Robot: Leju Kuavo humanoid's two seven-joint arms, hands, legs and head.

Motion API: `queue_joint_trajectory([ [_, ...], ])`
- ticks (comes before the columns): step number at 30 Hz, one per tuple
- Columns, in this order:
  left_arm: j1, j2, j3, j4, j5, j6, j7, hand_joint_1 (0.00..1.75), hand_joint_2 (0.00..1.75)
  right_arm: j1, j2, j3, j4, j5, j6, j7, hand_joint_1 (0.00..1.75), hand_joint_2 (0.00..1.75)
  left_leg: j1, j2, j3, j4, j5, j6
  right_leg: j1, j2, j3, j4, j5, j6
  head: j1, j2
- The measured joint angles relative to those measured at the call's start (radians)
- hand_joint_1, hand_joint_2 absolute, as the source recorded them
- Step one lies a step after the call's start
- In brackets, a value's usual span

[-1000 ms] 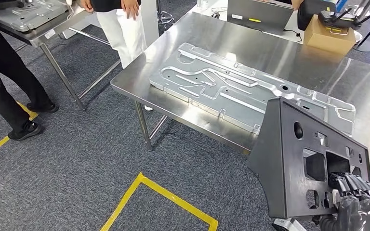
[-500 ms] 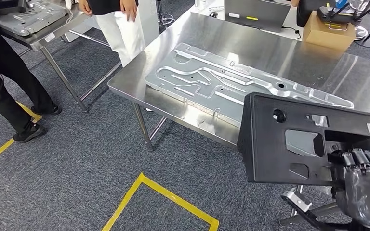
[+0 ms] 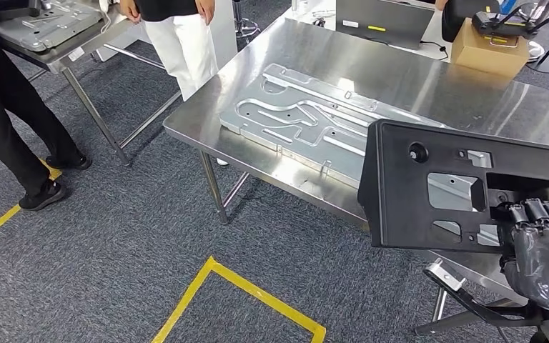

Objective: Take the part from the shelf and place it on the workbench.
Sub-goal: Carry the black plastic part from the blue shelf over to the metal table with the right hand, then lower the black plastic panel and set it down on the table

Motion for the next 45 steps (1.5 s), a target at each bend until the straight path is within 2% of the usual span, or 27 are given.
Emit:
queue_joint_trajectory([
  [3,0.0,0.0,0.0,0.0,0.002,0.0,0.0,0.0,1.75,0.001,-0.001,0.0,0.001,-0.012,-0.001,0.0,1.75,1.75,-0.001,0.0,0.0,0.001,-0.001,0.001,-0.001,0.0,0.0,-0.001,0.001,0.002,0.0,0.0],
  [6,0.0,0.0,0.0,0.0,0.005,-0.001,-0.001,0.0,1.75,0.004,-0.006,0.0,0.0,-0.025,-0.003,-0.001,1.75,1.75,0.001,0.0,0.007,-0.016,0.005,0.014,-0.003,0.0,0.005,-0.01,0.005,0.014,0.0,0.0],
  [7,0.0,0.0,0.0,0.0,0.006,-0.001,-0.002,0.0,1.75,0.007,-0.011,-0.001,-0.001,-0.031,-0.006,-0.002,1.75,1.75,0.005,0.002,0.013,-0.03,0.011,0.02,-0.003,0.002,0.001,0.0,-0.005,0.018,0.0,0.0],
  [9,-0.001,0.0,0.0,0.0,0.006,-0.001,-0.004,0.0,1.75,0.014,-0.02,-0.005,-0.003,-0.044,-0.011,-0.005,1.75,1.75,0.014,0.004,0.023,-0.05,0.021,0.024,-0.005,0.006,-0.036,0.08,-0.052,0.024,0.001,0.0],
  [11,-0.001,0.0,0.0,0.0,0.006,-0.001,-0.005,0.0,1.75,0.021,-0.023,-0.007,-0.003,-0.051,-0.014,-0.009,1.75,1.75,0.017,0.004,0.023,-0.051,0.021,0.023,-0.012,0.007,-0.102,0.201,-0.103,0.033,0.001,0.0],
  [12,0.0,0.0,0.0,0.0,0.006,-0.001,-0.005,0.0,1.75,0.025,-0.025,-0.007,-0.003,-0.052,-0.015,-0.01,1.75,1.75,0.018,0.004,0.023,-0.048,0.018,0.021,-0.017,0.007,-0.124,0.238,-0.108,0.039,0.001,0.0],
  [13,0.0,0.0,0.0,0.0,0.006,-0.001,-0.005,0.0,1.75,0.028,-0.026,-0.007,-0.003,-0.053,-0.015,-0.012,1.75,1.75,0.02,0.003,0.024,-0.044,0.014,0.016,-0.022,0.007,-0.127,0.236,-0.09,0.044,0.001,0.0],
  [14,0.0,0.0,0.0,0.0,0.006,-0.001,-0.006,0.0,1.75,0.03,-0.028,-0.008,-0.003,-0.055,-0.015,-0.013,1.75,1.75,0.023,0.003,0.026,-0.039,0.008,0.011,-0.028,0.005,-0.113,0.2,-0.057,0.05,0.001,0.0],
  [16,0.0,0.002,-0.001,0.001,0.006,-0.001,-0.006,0.0,1.75,0.031,-0.031,-0.009,-0.003,-0.063,-0.014,-0.015,1.75,1.75,0.027,0.001,0.029,-0.02,-0.01,-0.005,-0.035,0.002,-0.056,0.076,0.004,0.062,0.002,0.0],
  [18,0.0,0.005,-0.002,0.002,0.006,-0.002,-0.006,0.0,1.75,0.033,-0.034,-0.012,-0.003,-0.071,-0.014,-0.02,1.75,1.75,0.024,-0.001,0.027,-0.004,-0.025,-0.02,-0.033,0.004,-0.028,0.016,0.014,0.051,0.002,0.0],
  [21,0.0,0.007,-0.003,0.002,0.007,-0.003,-0.005,0.0,1.75,0.038,-0.035,-0.014,-0.004,-0.083,-0.012,-0.03,1.75,1.75,0.023,-0.002,0.027,0.005,-0.036,-0.029,-0.031,0.011,-0.028,0.02,0.003,0.022,0.002,0.0],
  [23,-0.002,0.007,-0.004,0.002,0.009,-0.003,-0.003,0.0,1.75,0.036,-0.035,-0.014,-0.004,-0.095,-0.007,-0.037,1.75,1.75,0.023,-0.007,0.007,0.054,-0.064,-0.036,-0.032,0.012,-0.02,0.018,-0.003,0.008,0.0,0.0],
  [24,-0.003,0.008,-0.004,0.002,0.01,-0.003,-0.003,0.0,1.75,0.034,-0.035,-0.014,-0.004,-0.099,-0.005,-0.04,1.75,1.75,0.023,-0.01,-0.022,0.111,-0.09,-0.04,-0.03,0.012,-0.016,0.018,-0.006,0.002,-0.001,0.0],
  [26,-0.003,0.008,-0.004,0.002,0.012,-0.005,-0.001,0.0,1.75,0.031,-0.035,-0.014,-0.003,-0.102,-0.001,-0.044,1.75,1.75,0.021,-0.014,-0.107,0.258,-0.142,-0.042,-0.023,0.013,-0.01,0.018,-0.013,-0.007,-0.003,0.0],
  [27,0.0,0.007,-0.005,0.002,0.014,-0.008,0.0,0.0,1.75,0.03,-0.035,-0.014,-0.002,-0.102,0.0,-0.045,1.75,1.75,0.019,-0.015,-0.143,0.31,-0.148,-0.039,-0.019,0.015,-0.006,0.018,-0.017,-0.01,-0.003,0.0],
  [28,0.005,0.006,-0.005,0.002,0.015,-0.012,0.001,0.0,1.75,0.03,-0.035,-0.014,-0.002,-0.102,0.001,-0.046,1.75,1.75,0.018,-0.017,-0.162,0.323,-0.131,-0.034,-0.015,0.018,0.0,0.018,-0.021,-0.013,-0.003,0.0],
  [29,0.01,0.004,-0.006,0.002,0.016,-0.015,0.001,0.0,1.75,0.029,-0.035,-0.014,-0.002,-0.102,0.001,-0.047,1.75,1.75,0.016,-0.019,-0.161,0.295,-0.094,-0.026,-0.011,0.021,0.008,0.018,-0.027,-0.014,-0.003,0.0],
  [31,0.019,0.001,-0.009,0.002,0.017,-0.019,0.002,0.0,1.75,0.026,-0.035,-0.014,-0.002,-0.102,0.001,-0.05,1.75,1.75,0.011,-0.024,-0.12,0.167,-0.003,-0.005,-0.004,0.027,0.026,0.016,-0.04,-0.014,-0.002,0.0],
  [32,0.023,0.0,-0.011,0.002,0.017,-0.021,0.002,0.0,1.75,0.025,-0.035,-0.014,-0.001,-0.102,0.001,-0.05,1.75,1.75,0.008,-0.027,-0.098,0.111,0.024,0.004,-0.002,0.03,0.032,0.014,-0.046,-0.012,-0.002,0.0],
  [33,0.025,-0.003,-0.014,0.001,0.018,-0.023,0.002,0.0,1.75,0.025,-0.034,-0.014,-0.001,-0.102,0.001,-0.051,1.75,1.75,0.005,-0.028,-0.083,0.073,0.033,0.01,-0.002,0.032,0.033,0.012,-0.049,-0.009,-0.002,0.0],
  [36,0.027,-0.012,-0.021,0.0,0.02,-0.027,0.001,0.0,1.75,0.024,-0.035,-0.013,0.002,-0.102,0.002,-0.052,1.75,1.75,0.006,-0.029,-0.059,0.026,0.023,0.016,-0.002,0.033,0.036,0.015,-0.043,0.006,-0.002,0.0],
  [38,0.028,-0.016,-0.023,0.0,0.022,-0.027,0.002,0.0,1.75,0.018,-0.035,-0.013,0.005,-0.102,0.003,-0.053,1.75,1.75,0.012,-0.028,-0.033,0.003,0.023,0.02,-0.001,0.026,0.032,0.045,-0.057,0.013,-0.001,0.0],
  [40,0.029,-0.017,-0.023,0.0,0.025,-0.027,0.002,0.0,1.75,0.005,-0.035,-0.012,0.01,-0.101,0.009,-0.054,1.75,1.75,0.015,-0.027,-0.015,-0.007,0.019,0.023,-0.002,0.02,-0.017,0.135,-0.101,0.022,0.0,0.0],
  [42,0.029,-0.017,-0.024,0.0,0.026,-0.027,0.002,0.0,1.75,-0.01,-0.034,-0.005,0.023,-0.1,0.02,-0.057,1.75,1.75,0.015,-0.027,-0.008,-0.007,0.011,0.023,-0.006,0.019,-0.093,0.238,-0.135,0.032,0.0,0.0],
  [43,0.029,-0.017,-0.024,0.0,0.026,-0.027,0.002,0.0,1.75,-0.018,-0.034,0.001,0.033,-0.1,0.026,-0.06,1.75,1.75,0.015,-0.026,-0.002,-0.007,0.005,0.022,-0.008,0.017,-0.117,0.256,-0.127,0.036,0.0,0.0],
  [44,0.03,-0.017,-0.024,0.0,0.025,-0.028,0.002,0.0,1.75,-0.03,-0.033,0.008,0.045,-0.101,0.032,-0.062,1.75,1.75,0.015,-0.026,0.006,-0.007,-0.001,0.021,-0.01,0.016,-0.123,0.238,-0.097,0.039,0.0,0.0],
  [45,0.03,-0.018,-0.025,0.0,0.022,-0.028,0.002,0.0,1.75,-0.047,-0.032,0.016,0.059,-0.102,0.038,-0.064,1.75,1.75,0.016,-0.026,0.017,-0.006,-0.008,0.018,-0.012,0.014,-0.11,0.185,-0.046,0.04,0.0,0.0],
])
